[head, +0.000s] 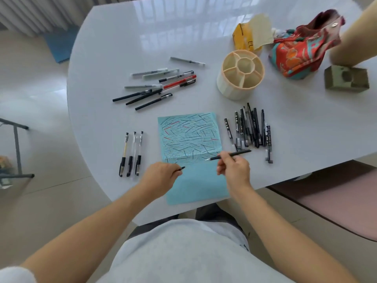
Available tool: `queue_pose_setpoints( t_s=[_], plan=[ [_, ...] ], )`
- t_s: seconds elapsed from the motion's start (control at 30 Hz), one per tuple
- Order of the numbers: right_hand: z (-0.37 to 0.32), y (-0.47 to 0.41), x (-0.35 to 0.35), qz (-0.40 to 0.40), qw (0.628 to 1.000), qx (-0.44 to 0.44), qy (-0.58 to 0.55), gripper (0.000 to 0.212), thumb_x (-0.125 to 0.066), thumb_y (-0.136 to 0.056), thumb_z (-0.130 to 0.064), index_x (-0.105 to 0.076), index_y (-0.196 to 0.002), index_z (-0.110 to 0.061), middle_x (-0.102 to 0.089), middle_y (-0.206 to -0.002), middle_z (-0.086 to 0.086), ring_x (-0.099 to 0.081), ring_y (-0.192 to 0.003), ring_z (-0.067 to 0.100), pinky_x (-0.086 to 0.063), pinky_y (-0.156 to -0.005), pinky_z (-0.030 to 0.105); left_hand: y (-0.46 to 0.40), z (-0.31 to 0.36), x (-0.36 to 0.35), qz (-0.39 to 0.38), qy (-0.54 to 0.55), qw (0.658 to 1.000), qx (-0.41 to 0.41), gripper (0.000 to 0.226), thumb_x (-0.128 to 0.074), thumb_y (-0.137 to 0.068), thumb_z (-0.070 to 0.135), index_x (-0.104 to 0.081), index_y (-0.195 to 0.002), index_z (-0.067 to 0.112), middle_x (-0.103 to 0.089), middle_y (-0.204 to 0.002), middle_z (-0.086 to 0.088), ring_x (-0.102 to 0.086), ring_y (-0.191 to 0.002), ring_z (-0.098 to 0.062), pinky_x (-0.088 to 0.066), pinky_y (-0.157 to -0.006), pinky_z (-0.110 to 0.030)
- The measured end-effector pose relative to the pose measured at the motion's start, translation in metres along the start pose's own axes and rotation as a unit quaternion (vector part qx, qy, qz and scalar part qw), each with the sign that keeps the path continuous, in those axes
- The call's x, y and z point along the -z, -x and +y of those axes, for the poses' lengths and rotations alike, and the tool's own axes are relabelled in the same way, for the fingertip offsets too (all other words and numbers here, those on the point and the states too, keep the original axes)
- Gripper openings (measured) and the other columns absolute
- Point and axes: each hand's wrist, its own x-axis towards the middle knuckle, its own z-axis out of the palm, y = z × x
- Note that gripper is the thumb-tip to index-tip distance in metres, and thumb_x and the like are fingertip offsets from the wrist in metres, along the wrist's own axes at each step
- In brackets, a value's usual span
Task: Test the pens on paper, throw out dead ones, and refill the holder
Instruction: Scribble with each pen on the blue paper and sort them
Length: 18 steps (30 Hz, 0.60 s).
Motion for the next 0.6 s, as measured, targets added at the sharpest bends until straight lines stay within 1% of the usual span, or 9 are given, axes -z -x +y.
queue_pose_setpoints(
  t_s=[0.07,0.13,0.2,0.23,0.3,0.37,0.47,0.5,0.6],
  plan=[
    [-0.006,-0.013,0.014,0.025,0.999,0.015,0.031,0.019,-0.068,-0.097,-0.018,-0.072,-0.080,-0.010,-0.069,-0.060,0.001,-0.062,-0.051,0.014,-0.055,-0.050,0.030,0.013,-0.018,0.004,0.038,-0.015,0.999,0.004,0.021,-0.053,-0.099,0.034,-0.067,-0.090,0.022,-0.068,-0.077,0.003,-0.064,-0.072,-0.026,-0.048,-0.061,-0.035],
    [-0.005,-0.015,0.015,-0.014,0.997,0.034,0.063,0.016,-0.067,-0.098,-0.015,-0.074,-0.084,-0.012,-0.073,-0.064,0.001,-0.067,-0.057,0.014,-0.060,-0.057,0.028,0.021,-0.028,0.006,0.070,-0.020,0.997,-0.014,0.018,-0.056,-0.098,0.035,-0.070,-0.095,0.024,-0.071,-0.087,0.008,-0.066,-0.080,-0.020,-0.053,-0.065,-0.035],
    [0.000,-0.007,0.000,-0.069,0.994,0.056,0.069,0.016,-0.064,-0.097,-0.008,-0.075,-0.087,-0.015,-0.075,-0.070,0.003,-0.070,-0.062,0.017,-0.061,-0.063,0.030,0.020,-0.027,0.002,0.089,-0.019,0.995,-0.049,0.014,-0.064,-0.094,0.032,-0.074,-0.097,0.023,-0.072,-0.103,0.009,-0.068,-0.095,-0.017,-0.056,-0.075,-0.032],
    [0.003,-0.002,-0.011,-0.090,0.990,0.074,0.082,0.017,-0.063,-0.096,-0.008,-0.075,-0.087,-0.017,-0.076,-0.073,0.004,-0.072,-0.063,0.019,-0.062,-0.066,0.032,0.019,-0.025,-0.001,0.087,-0.025,0.994,-0.061,0.012,-0.067,-0.092,0.031,-0.075,-0.096,0.022,-0.071,-0.111,0.007,-0.066,-0.103,-0.018,-0.055,-0.081,-0.032],
    [0.010,0.006,-0.030,-0.109,0.979,0.117,0.130,0.013,-0.063,-0.090,-0.017,-0.073,-0.087,-0.024,-0.076,-0.076,0.003,-0.073,-0.064,0.019,-0.060,-0.065,0.030,0.018,-0.024,-0.008,0.072,-0.028,0.995,-0.064,0.011,-0.070,-0.090,0.029,-0.076,-0.096,0.021,-0.068,-0.123,0.001,-0.061,-0.117,-0.020,-0.052,-0.091,-0.034],
    [0.017,0.012,-0.042,-0.124,0.962,0.163,0.180,0.009,-0.063,-0.088,-0.022,-0.071,-0.087,-0.027,-0.075,-0.077,-0.003,-0.073,-0.066,0.016,-0.057,-0.063,0.024,0.020,-0.025,-0.015,0.069,-0.027,0.995,-0.062,0.011,-0.070,-0.089,0.027,-0.077,-0.094,0.020,-0.066,-0.125,-0.001,-0.058,-0.122,-0.022,-0.050,-0.096,-0.034],
    [0.026,0.016,-0.051,-0.142,0.929,0.234,0.249,0.006,-0.064,-0.089,-0.023,-0.070,-0.089,-0.024,-0.070,-0.077,-0.018,-0.069,-0.070,0.006,-0.053,-0.069,0.020,0.022,-0.025,-0.018,0.075,-0.015,0.996,-0.055,0.012,-0.070,-0.090,0.027,-0.077,-0.094,0.019,-0.065,-0.128,-0.002,-0.055,-0.126,-0.022,-0.046,-0.101,-0.032],
    [0.027,0.016,-0.052,-0.144,0.922,0.245,0.262,0.007,-0.064,-0.089,-0.025,-0.071,-0.091,-0.026,-0.069,-0.078,-0.020,-0.068,-0.071,0.005,-0.052,-0.070,0.020,0.022,-0.024,-0.018,0.075,-0.009,0.996,-0.053,0.013,-0.069,-0.090,0.027,-0.077,-0.094,0.018,-0.064,-0.128,-0.003,-0.055,-0.126,-0.022,-0.044,-0.102,-0.032],
    [0.029,0.017,-0.052,-0.138,0.903,0.275,0.298,0.010,-0.062,-0.088,-0.031,-0.070,-0.093,-0.028,-0.072,-0.083,-0.017,-0.068,-0.075,0.004,-0.054,-0.073,0.025,0.023,-0.024,-0.018,0.075,0.000,0.996,-0.041,0.014,-0.067,-0.091,0.026,-0.077,-0.094,0.017,-0.064,-0.130,-0.001,-0.054,-0.127,-0.020,-0.042,-0.103,-0.030]
  ],
)
